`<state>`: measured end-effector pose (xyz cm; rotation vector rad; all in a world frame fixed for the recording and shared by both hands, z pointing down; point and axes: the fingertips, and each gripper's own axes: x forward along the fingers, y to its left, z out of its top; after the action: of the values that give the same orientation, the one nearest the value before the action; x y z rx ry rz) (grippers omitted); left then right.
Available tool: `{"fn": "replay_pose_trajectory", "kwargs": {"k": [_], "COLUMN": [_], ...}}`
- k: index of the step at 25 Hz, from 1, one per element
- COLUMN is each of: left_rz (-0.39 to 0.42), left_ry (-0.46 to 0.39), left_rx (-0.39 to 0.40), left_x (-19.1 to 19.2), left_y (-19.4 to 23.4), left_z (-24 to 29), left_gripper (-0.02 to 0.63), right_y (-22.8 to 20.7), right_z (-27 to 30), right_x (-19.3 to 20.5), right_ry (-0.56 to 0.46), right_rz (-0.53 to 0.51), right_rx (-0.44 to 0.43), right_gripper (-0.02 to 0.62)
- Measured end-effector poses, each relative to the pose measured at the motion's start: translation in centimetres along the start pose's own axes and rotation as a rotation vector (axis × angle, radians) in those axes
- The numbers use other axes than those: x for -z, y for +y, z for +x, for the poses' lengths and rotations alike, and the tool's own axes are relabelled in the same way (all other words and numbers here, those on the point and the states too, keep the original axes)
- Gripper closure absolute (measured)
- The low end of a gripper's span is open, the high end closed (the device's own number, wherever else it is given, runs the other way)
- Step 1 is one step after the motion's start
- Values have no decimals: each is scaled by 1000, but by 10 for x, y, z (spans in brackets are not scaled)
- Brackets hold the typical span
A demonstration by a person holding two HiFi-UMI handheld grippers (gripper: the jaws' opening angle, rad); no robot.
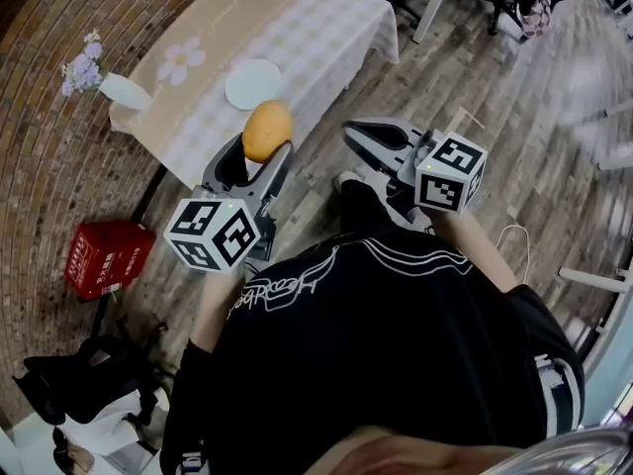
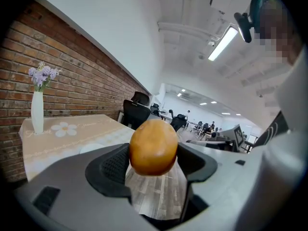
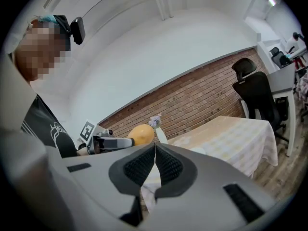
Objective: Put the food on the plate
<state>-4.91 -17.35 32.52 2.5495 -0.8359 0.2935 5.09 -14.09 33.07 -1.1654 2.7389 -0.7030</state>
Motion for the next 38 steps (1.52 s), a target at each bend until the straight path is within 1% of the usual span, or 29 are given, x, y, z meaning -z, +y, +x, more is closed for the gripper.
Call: {"fn": "replay_pose_trajectory", "kwargs": {"k": [3, 8, 10, 14, 18, 23, 28, 31, 35, 38], "left_rz": [-23, -52, -64, -71, -96, -78, -29, -49, -90, -90], "left_ry": [2, -4, -5, 10, 13, 26, 93, 116, 127, 135], "left_rx": [-23, -82, -116, -209, -252, -318, -415, -442, -456, -457], "left_x": [-6, -18, -22, -24, -29, -18, 1, 12, 27, 38], "left_y": [19, 51, 66, 95, 119, 154, 194, 214, 235, 244], "left_z": [20, 52, 63, 86, 115, 127, 147, 158, 173, 183], "left_gripper": [299, 299, 299, 299, 299, 299, 299, 299, 299, 299], "right_y": [-25, -68, -82, -113, -146, -164, -190, -204, -220, -231], "right_z": [18, 48, 61, 84, 103, 131, 154, 167, 183, 191], "right_x": [-9, -24, -29, -35, -44, -35, -24, -17, -4, 5], "right_ry": [23, 61, 79, 130, 161, 193, 251, 285, 324, 357], "right_rz": [7, 20, 28, 37, 47, 72, 93, 102, 130, 145], "right_rx": [-21, -63, -85, -134, -167, -204, -229, -242, -258, -268], "right_gripper": [598, 598, 598, 598, 598, 598, 598, 598, 598, 598]}}
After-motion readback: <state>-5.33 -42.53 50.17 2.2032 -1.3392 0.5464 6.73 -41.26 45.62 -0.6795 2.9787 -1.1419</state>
